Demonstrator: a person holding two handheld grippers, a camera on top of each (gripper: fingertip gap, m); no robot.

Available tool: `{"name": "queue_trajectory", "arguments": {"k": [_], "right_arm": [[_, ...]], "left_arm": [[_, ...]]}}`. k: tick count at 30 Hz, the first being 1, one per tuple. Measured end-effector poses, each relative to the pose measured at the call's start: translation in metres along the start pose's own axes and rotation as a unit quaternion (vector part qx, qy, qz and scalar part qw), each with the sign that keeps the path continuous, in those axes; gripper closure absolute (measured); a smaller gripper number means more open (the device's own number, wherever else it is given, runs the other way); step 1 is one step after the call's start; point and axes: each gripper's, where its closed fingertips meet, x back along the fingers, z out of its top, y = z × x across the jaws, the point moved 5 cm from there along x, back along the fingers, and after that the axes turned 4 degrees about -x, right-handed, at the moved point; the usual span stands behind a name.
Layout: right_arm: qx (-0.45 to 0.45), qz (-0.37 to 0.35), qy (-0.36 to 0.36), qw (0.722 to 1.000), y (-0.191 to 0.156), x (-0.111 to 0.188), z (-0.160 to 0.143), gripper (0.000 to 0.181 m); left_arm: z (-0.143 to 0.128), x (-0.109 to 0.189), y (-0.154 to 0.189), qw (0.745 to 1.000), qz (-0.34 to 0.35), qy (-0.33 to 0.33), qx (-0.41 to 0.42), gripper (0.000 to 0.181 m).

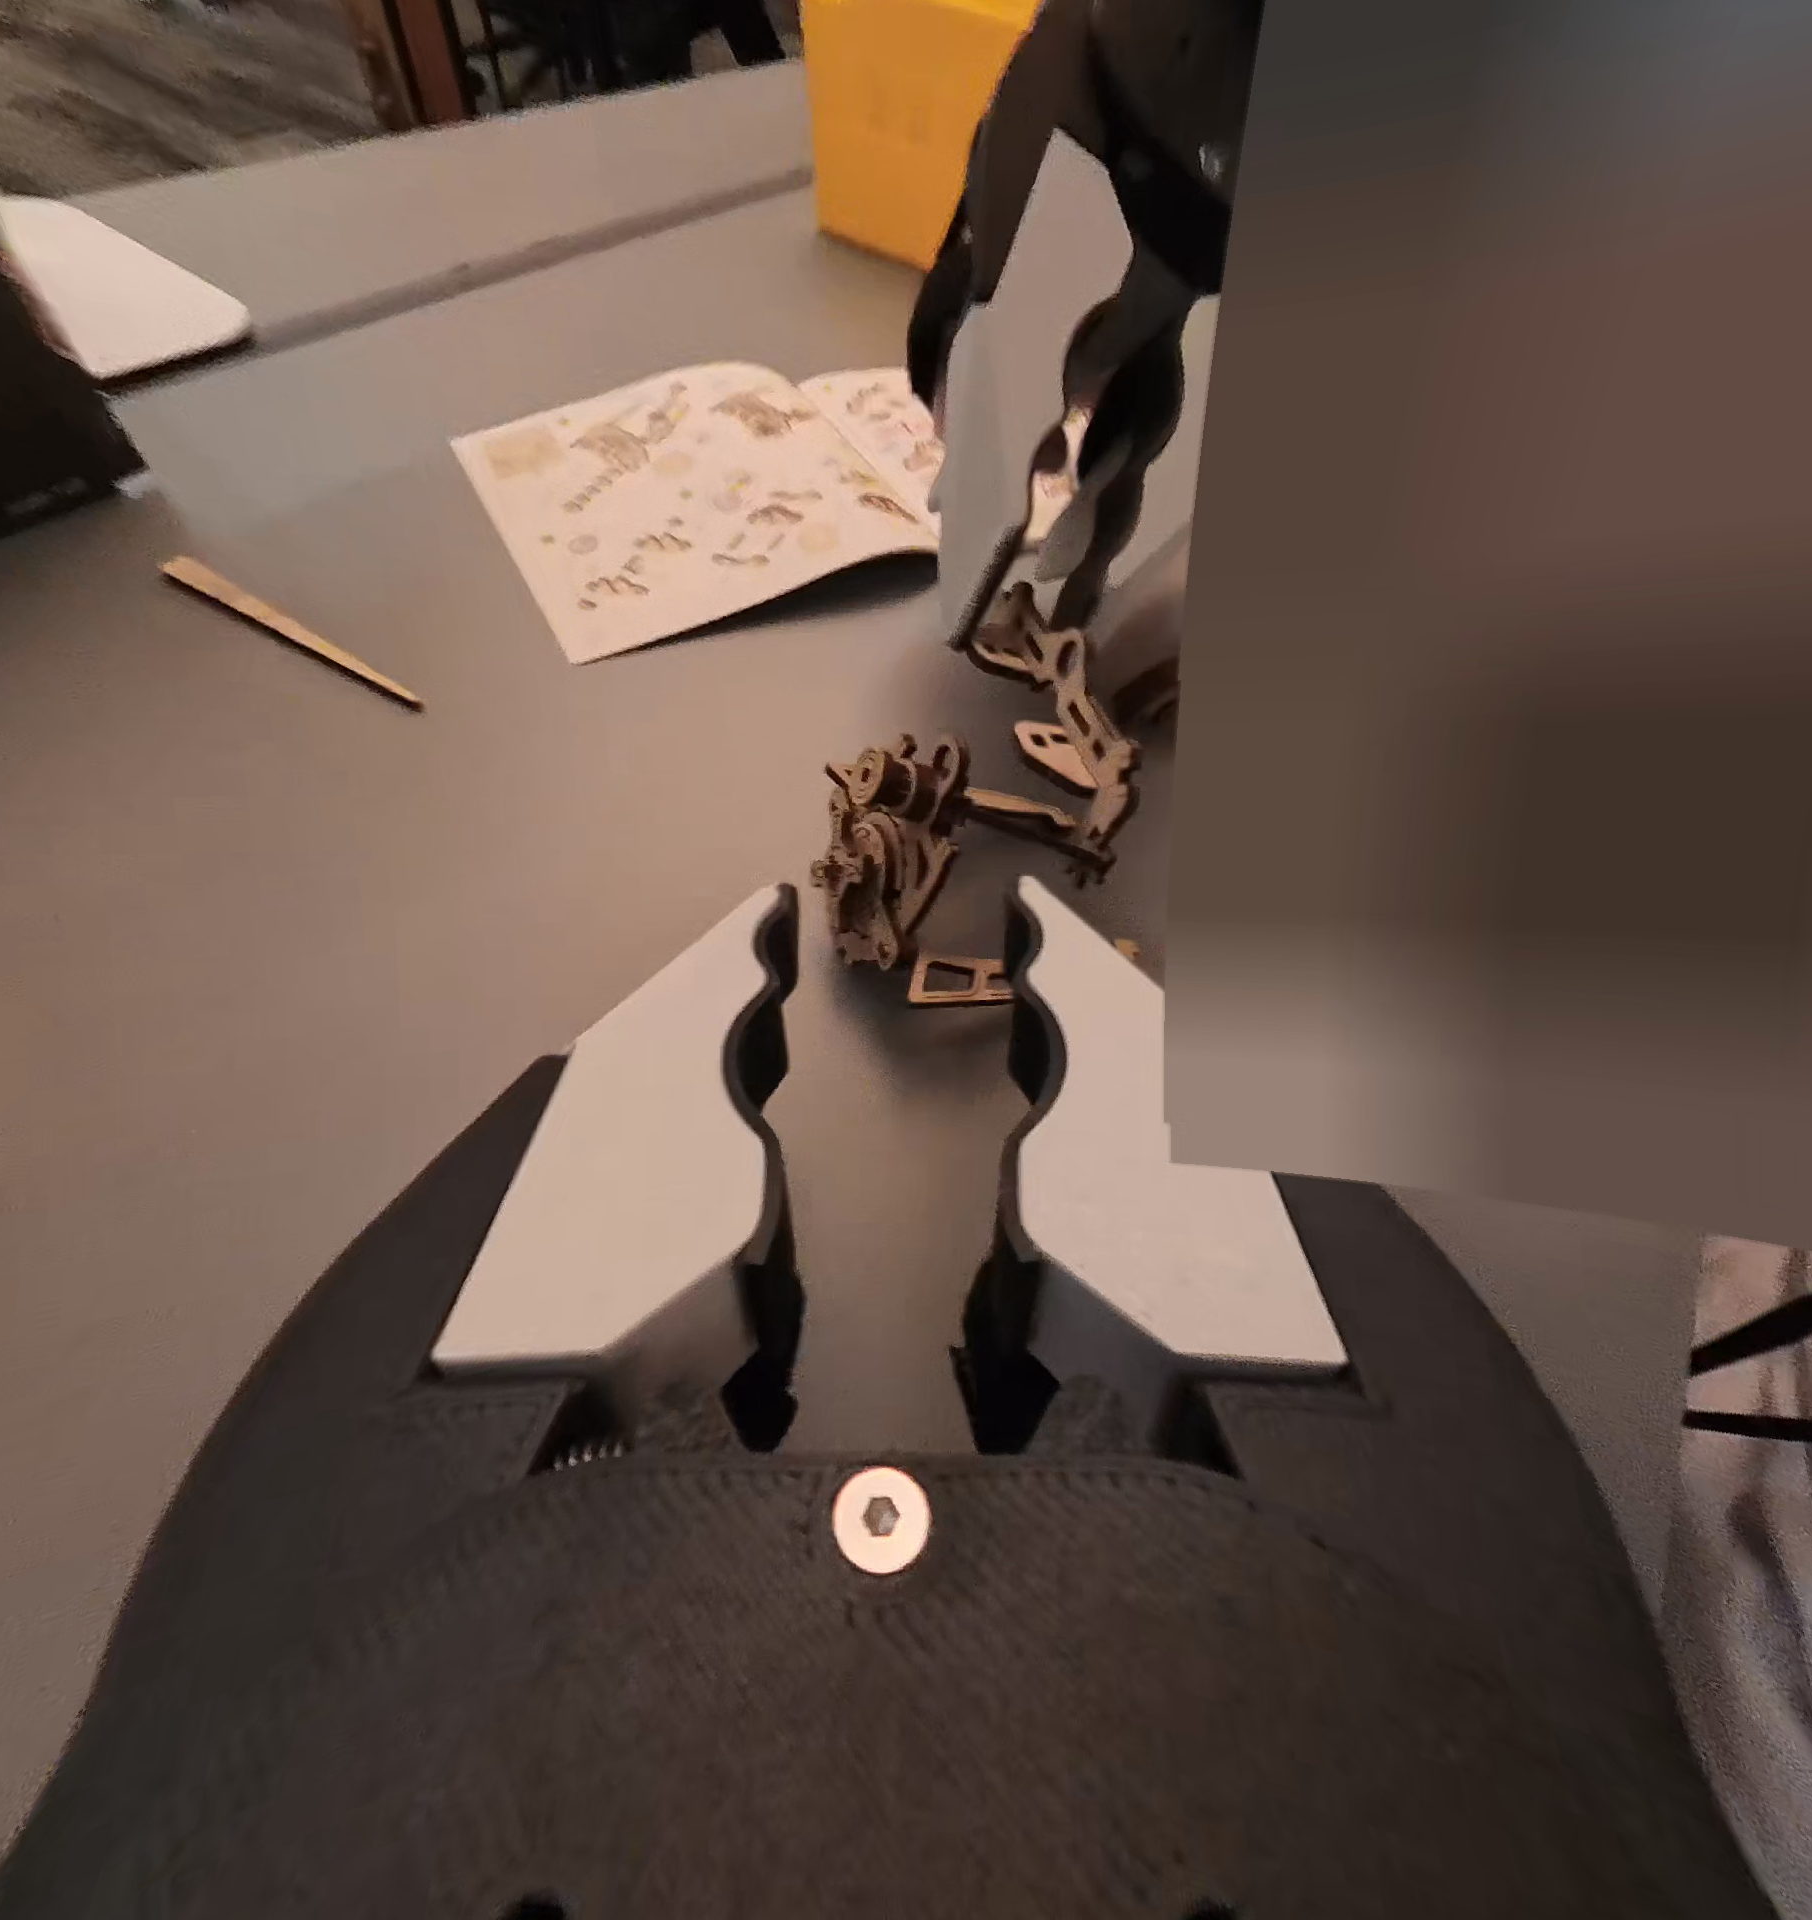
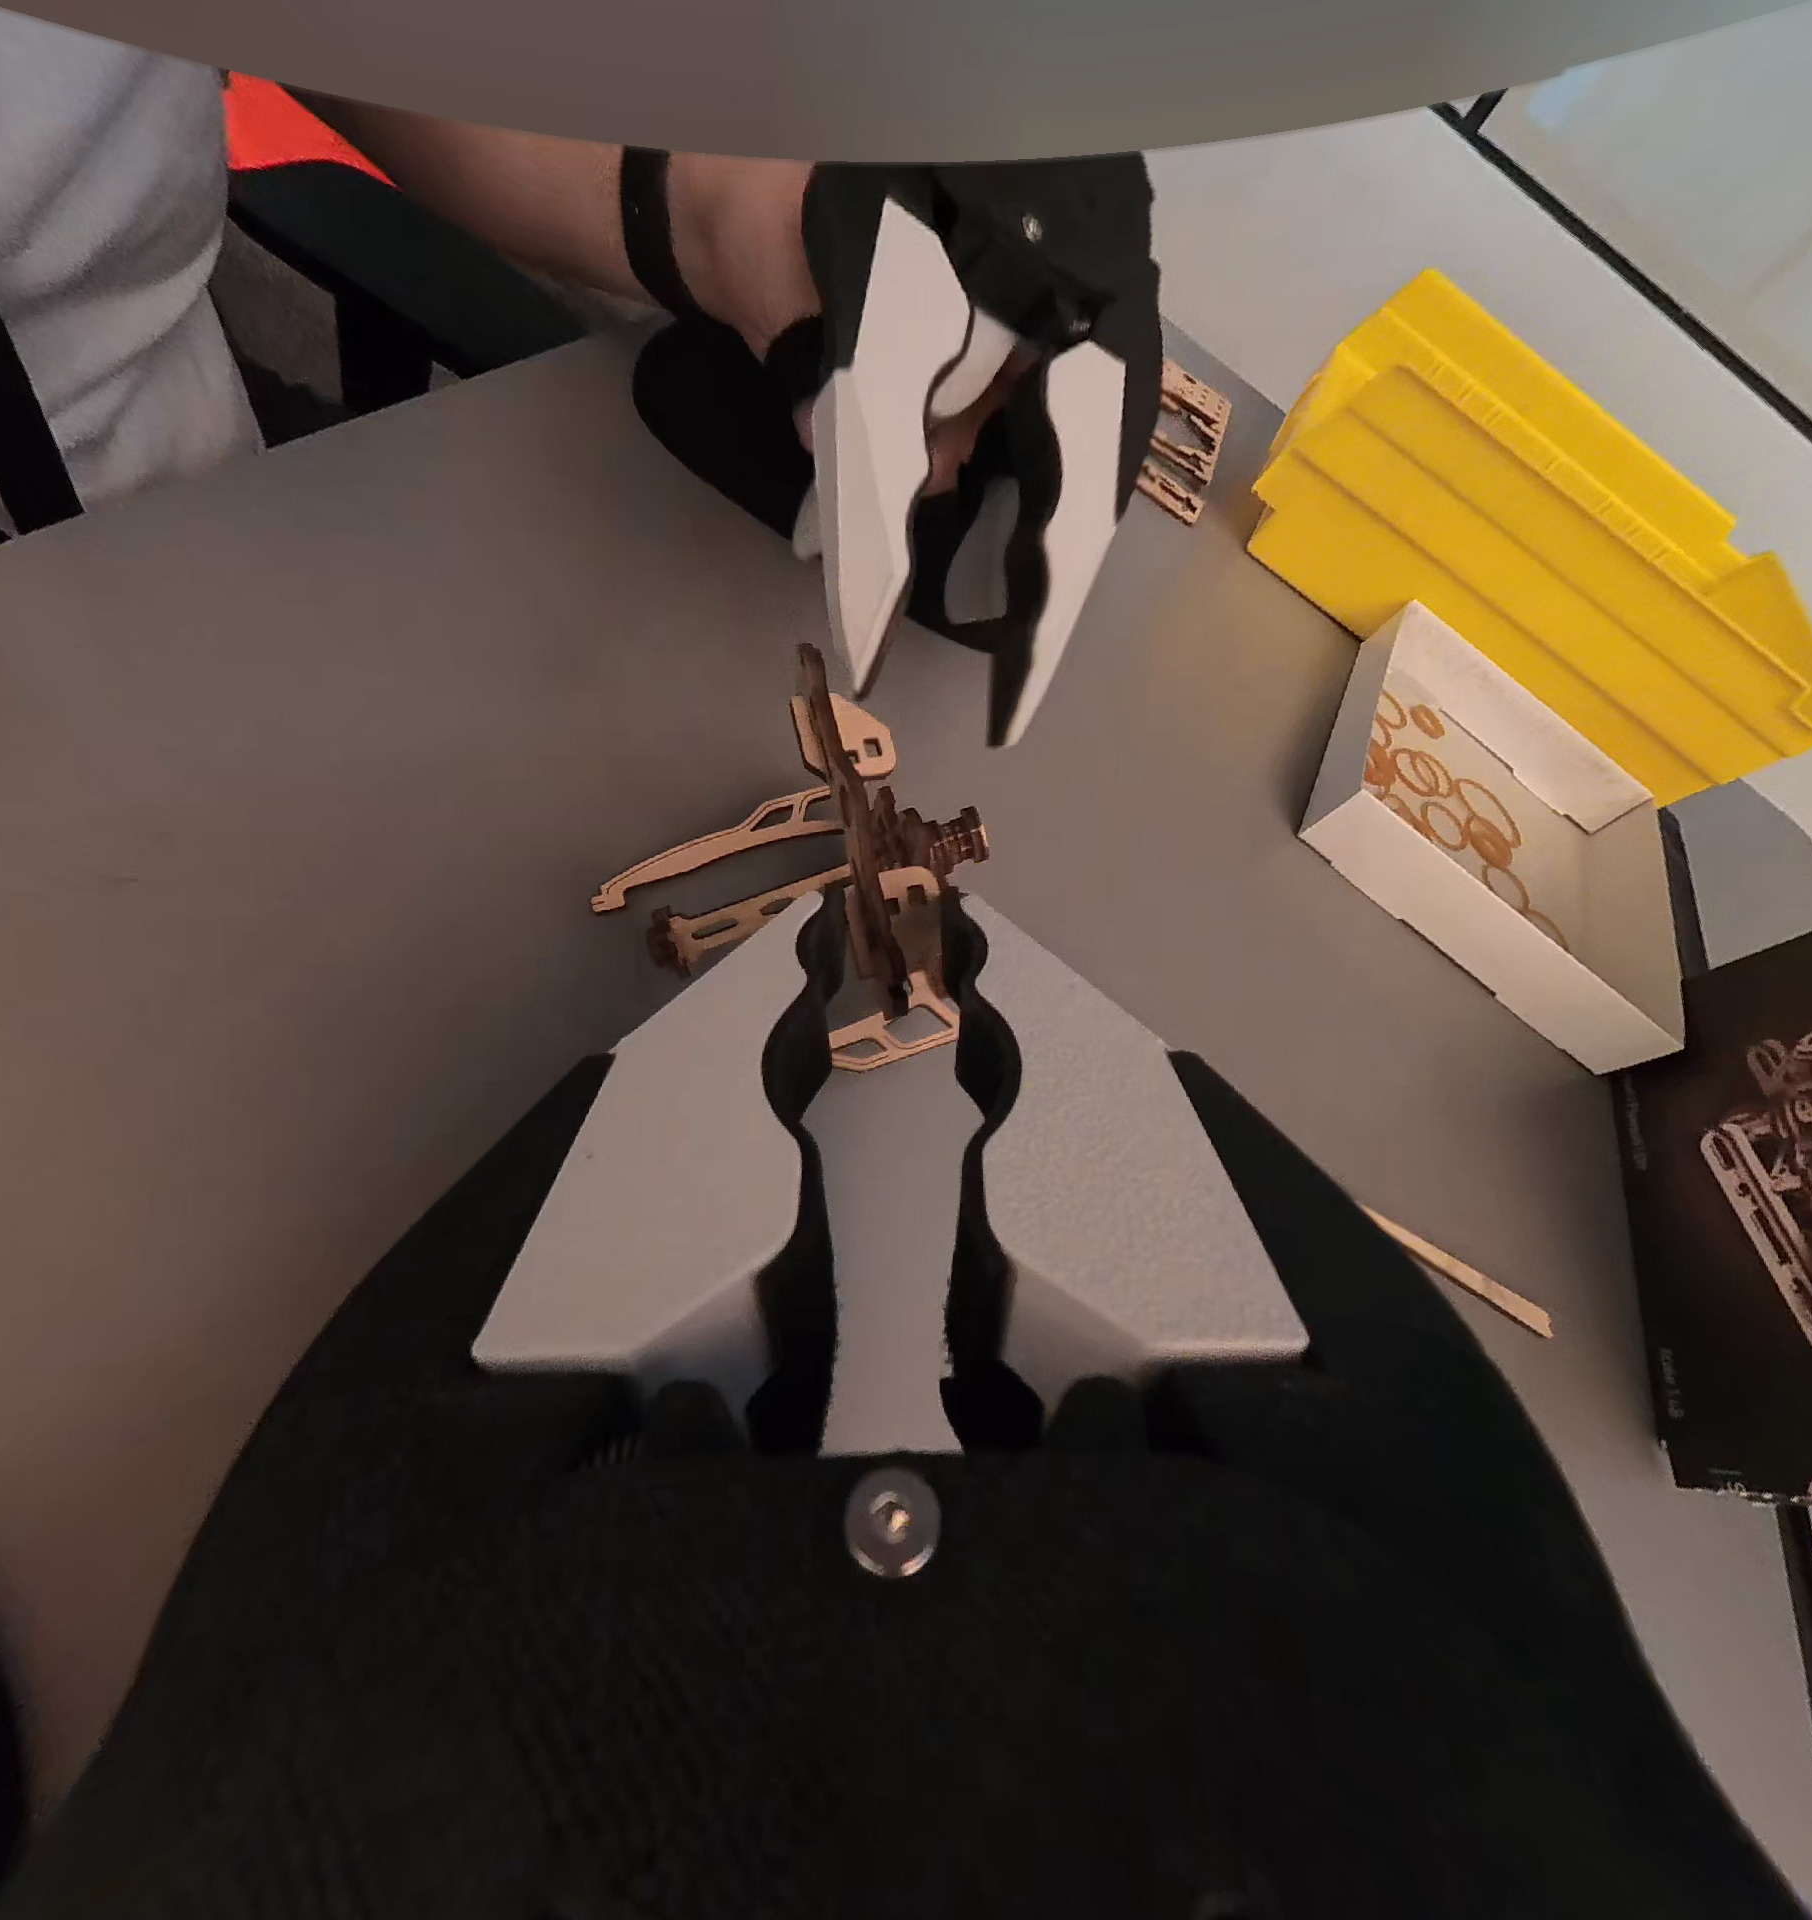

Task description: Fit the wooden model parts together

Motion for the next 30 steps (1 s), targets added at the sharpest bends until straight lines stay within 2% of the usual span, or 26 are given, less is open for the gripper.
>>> {"name": "queue_trajectory", "arguments": {"k": [2,6,8,11,17,22,26,30], "right_arm": [[-0.003,0.003,0.001,1.0,0.0,0.0,-0.003,0.164],[-0.03,0.003,0.022,0.999,0.003,0.008,-0.004,0.164],[-0.047,0.004,0.036,0.998,0.006,0.011,-0.004,0.164],[-0.082,0.014,0.052,0.995,0.01,0.013,-0.005,0.165],[-0.067,0.007,0.043,0.997,0.007,0.009,-0.004,0.164],[-0.083,-0.008,0.009,0.997,0.01,0.006,-0.015,0.164],[-0.093,-0.013,-0.01,0.995,0.006,0.007,-0.008,0.165],[-0.05,-0.044,-0.045,0.997,0.0,0.008,-0.003,0.165]], "left_arm": [[0.001,-0.01,0.005,1.0,-0.017,-0.015,-0.021,0.151],[-0.007,-0.027,0.007,0.995,-0.006,-0.078,-0.065,0.154],[-0.009,-0.033,0.008,0.992,0.004,-0.089,-0.087,0.163],[-0.012,-0.039,0.007,0.988,0.022,-0.108,-0.109,0.165],[-0.007,-0.037,0.002,0.992,0.029,-0.082,-0.093,0.178],[-0.007,-0.037,0.001,0.993,0.017,-0.079,-0.085,0.178],[-0.006,-0.037,0.0,0.991,0.03,-0.079,-0.103,0.178],[-0.007,-0.037,0.0,0.985,0.059,-0.085,-0.137,0.178]]}}
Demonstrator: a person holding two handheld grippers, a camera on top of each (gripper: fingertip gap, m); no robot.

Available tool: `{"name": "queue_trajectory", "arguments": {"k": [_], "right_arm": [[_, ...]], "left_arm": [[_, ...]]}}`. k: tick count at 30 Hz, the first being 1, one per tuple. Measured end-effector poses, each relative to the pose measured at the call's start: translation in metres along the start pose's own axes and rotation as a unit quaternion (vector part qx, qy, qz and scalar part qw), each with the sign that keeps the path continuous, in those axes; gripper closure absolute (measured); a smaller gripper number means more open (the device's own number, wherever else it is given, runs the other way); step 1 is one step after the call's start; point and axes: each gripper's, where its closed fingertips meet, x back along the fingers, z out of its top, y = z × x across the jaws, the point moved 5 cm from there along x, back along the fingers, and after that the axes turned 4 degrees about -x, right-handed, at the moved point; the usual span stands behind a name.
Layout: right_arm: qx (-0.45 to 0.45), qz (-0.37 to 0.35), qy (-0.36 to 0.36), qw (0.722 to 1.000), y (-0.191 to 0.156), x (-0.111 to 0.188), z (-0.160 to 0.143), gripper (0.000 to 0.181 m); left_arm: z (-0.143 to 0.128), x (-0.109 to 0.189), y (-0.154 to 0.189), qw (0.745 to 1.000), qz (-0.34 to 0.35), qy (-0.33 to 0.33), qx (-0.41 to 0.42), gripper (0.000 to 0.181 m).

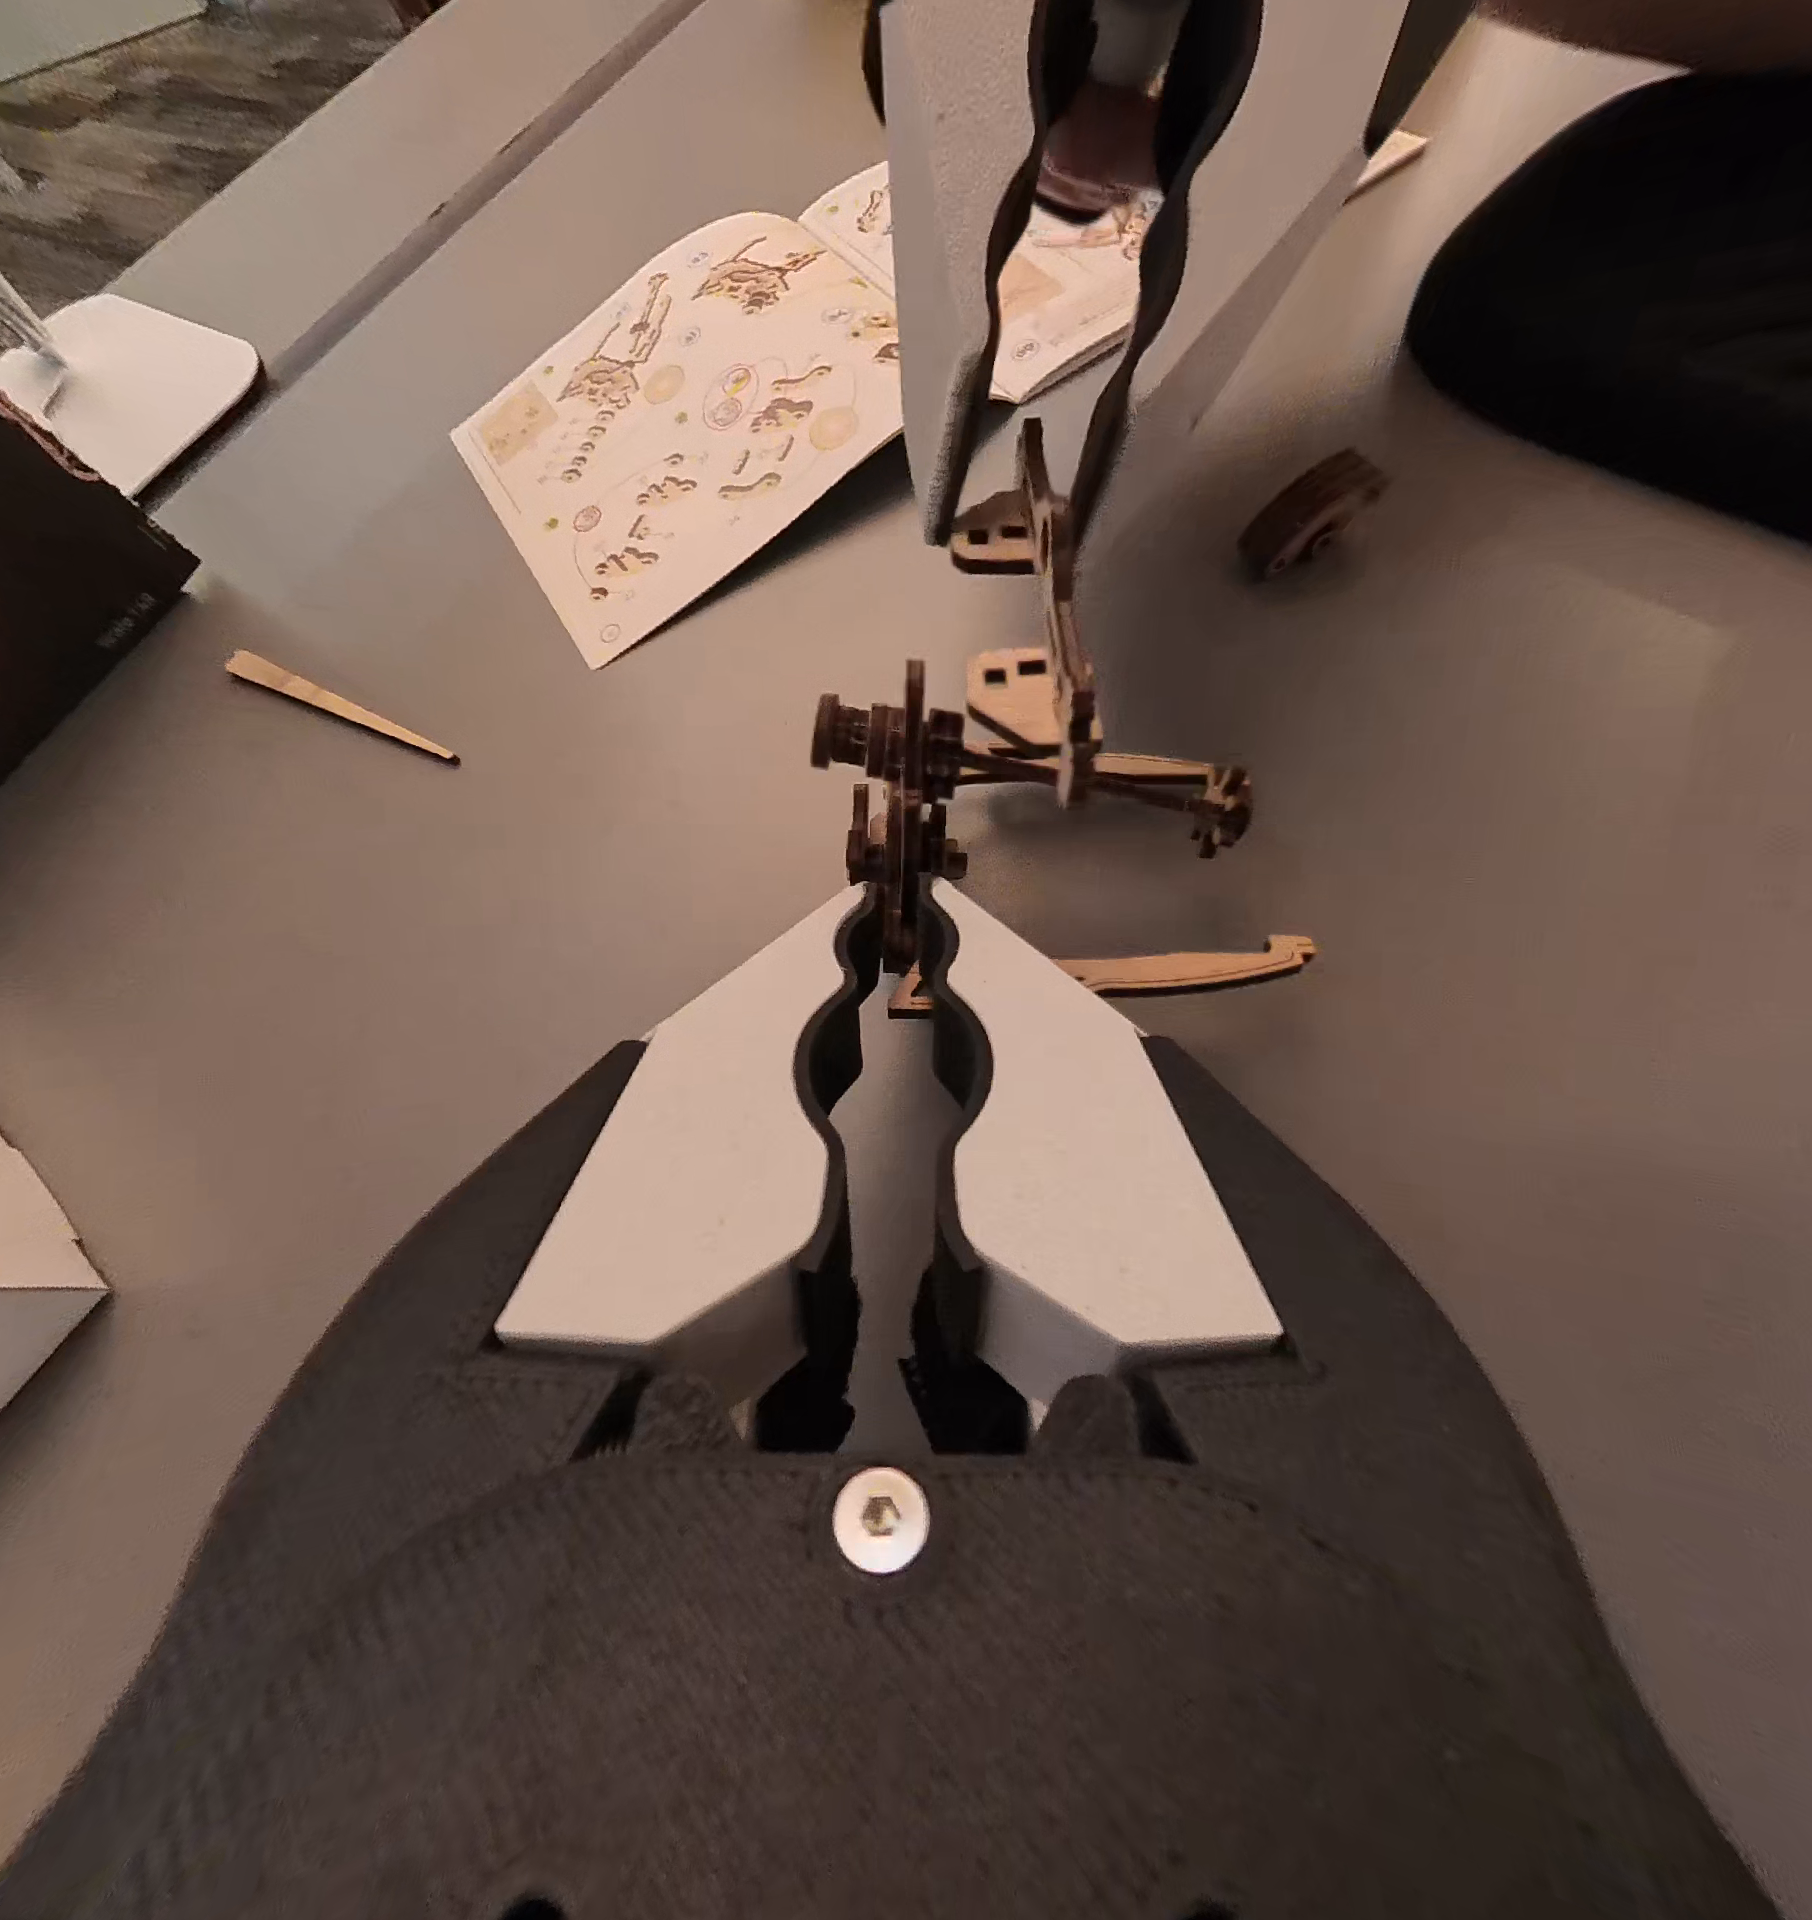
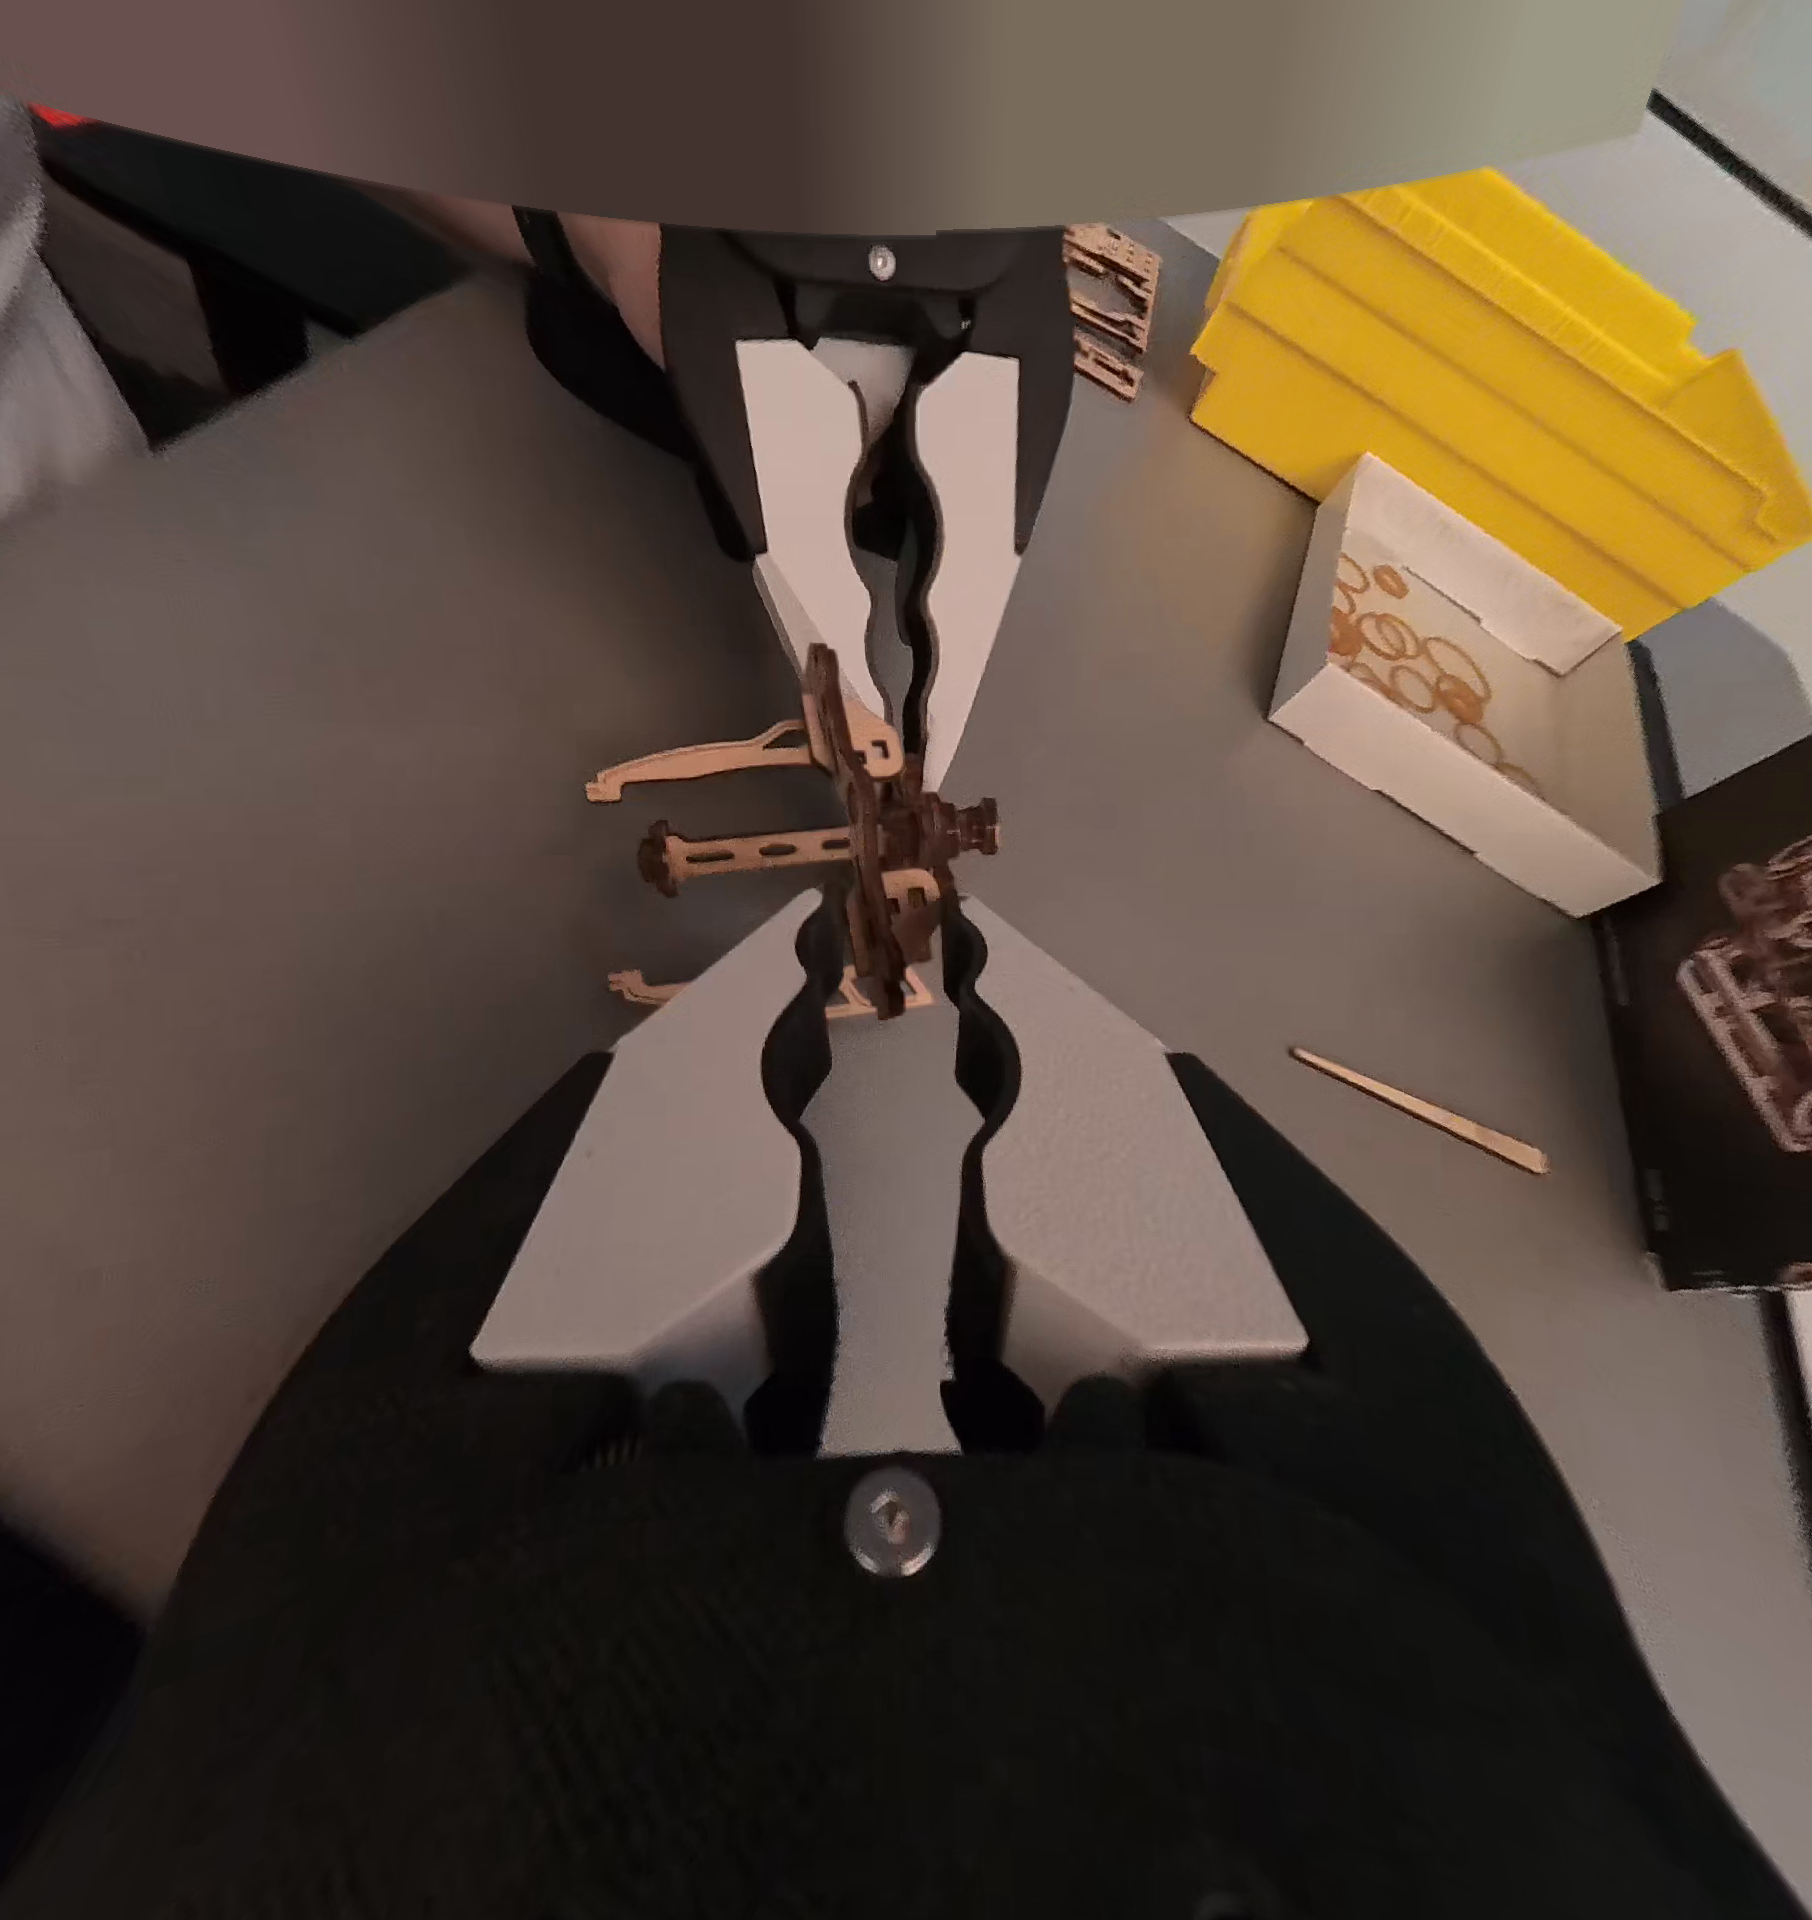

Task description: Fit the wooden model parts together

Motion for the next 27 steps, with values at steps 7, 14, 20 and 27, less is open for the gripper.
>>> {"name": "queue_trajectory", "arguments": {"k": [7,14,20,27], "right_arm": [[0.003,-0.003,0.023,1.0,0.001,-0.002,-0.004,0.164],[-0.001,0.006,0.031,0.999,-0.002,-0.005,-0.006,0.164],[0.002,0.007,0.031,0.999,-0.004,-0.009,-0.006,0.164],[-0.014,-0.009,-0.001,1.0,-0.012,-0.001,-0.007,0.164]], "left_arm": [[-0.002,0.0,0.003,1.0,-0.02,-0.005,0.005,0.161],[-0.001,0.002,0.005,0.999,-0.032,0.008,0.002,0.174],[0.001,0.002,0.005,0.999,-0.043,0.018,-0.007,0.176],[-0.001,-0.004,0.005,0.999,-0.042,0.001,-0.035,0.178]]}}
